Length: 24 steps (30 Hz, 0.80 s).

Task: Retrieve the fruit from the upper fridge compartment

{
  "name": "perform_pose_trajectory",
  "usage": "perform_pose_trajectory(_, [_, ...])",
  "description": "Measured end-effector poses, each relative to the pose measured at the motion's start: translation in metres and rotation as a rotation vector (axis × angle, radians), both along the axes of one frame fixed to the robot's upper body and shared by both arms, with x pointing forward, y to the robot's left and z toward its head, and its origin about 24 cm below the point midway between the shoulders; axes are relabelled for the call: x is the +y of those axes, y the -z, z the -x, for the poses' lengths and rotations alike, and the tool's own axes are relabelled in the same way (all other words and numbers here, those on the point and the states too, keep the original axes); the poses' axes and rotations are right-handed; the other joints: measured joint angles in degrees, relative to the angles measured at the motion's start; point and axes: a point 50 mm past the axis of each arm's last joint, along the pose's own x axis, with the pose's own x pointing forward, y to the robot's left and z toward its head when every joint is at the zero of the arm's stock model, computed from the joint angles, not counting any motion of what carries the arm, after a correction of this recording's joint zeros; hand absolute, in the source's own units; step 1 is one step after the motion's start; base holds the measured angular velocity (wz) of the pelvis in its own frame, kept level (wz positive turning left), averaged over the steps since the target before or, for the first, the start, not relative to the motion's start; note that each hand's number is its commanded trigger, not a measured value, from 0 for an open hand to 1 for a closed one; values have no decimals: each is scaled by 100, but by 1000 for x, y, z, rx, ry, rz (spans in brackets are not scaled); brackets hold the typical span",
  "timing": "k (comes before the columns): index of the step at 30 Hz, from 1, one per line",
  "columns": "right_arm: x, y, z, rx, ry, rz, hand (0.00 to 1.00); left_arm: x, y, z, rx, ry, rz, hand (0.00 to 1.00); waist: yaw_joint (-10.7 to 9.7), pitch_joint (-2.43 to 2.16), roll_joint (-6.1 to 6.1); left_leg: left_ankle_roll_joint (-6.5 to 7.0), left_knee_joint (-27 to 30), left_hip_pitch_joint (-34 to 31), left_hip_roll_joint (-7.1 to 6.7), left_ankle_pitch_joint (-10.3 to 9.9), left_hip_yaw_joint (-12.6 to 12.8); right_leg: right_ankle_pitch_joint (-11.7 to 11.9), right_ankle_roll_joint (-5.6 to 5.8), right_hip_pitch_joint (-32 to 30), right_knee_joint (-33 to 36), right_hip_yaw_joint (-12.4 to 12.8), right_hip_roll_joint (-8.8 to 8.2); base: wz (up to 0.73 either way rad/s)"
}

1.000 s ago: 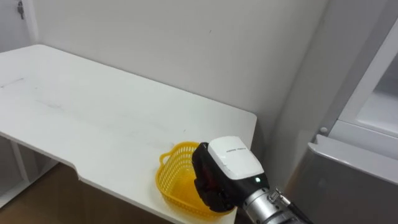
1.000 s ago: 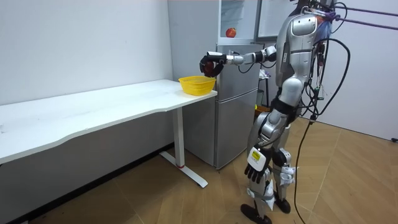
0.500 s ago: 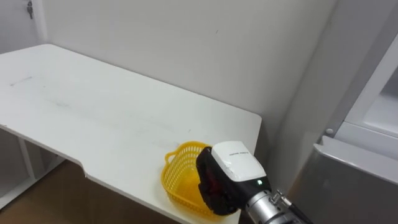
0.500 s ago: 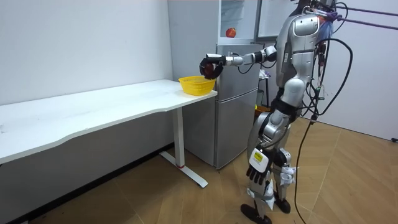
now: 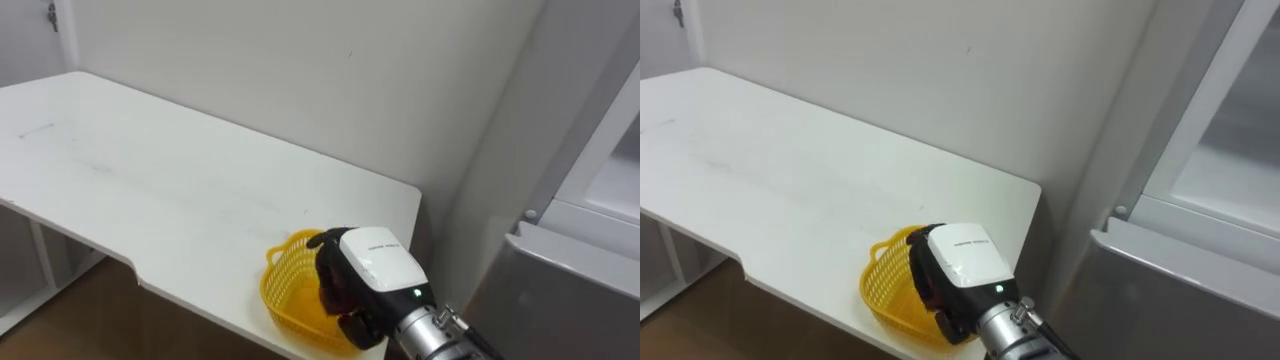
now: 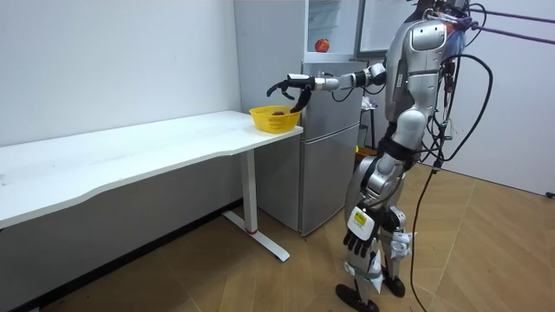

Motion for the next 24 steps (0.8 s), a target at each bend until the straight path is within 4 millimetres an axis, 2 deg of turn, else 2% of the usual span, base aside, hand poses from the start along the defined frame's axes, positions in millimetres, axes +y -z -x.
perform_pose_trajectory(24, [2,-3,0,-7,-17,-18,0,0,0,1,7,0,7,0,-8,-2,46,0,-11,5,0,0,22,0,0,-3,-2,2,-1,0])
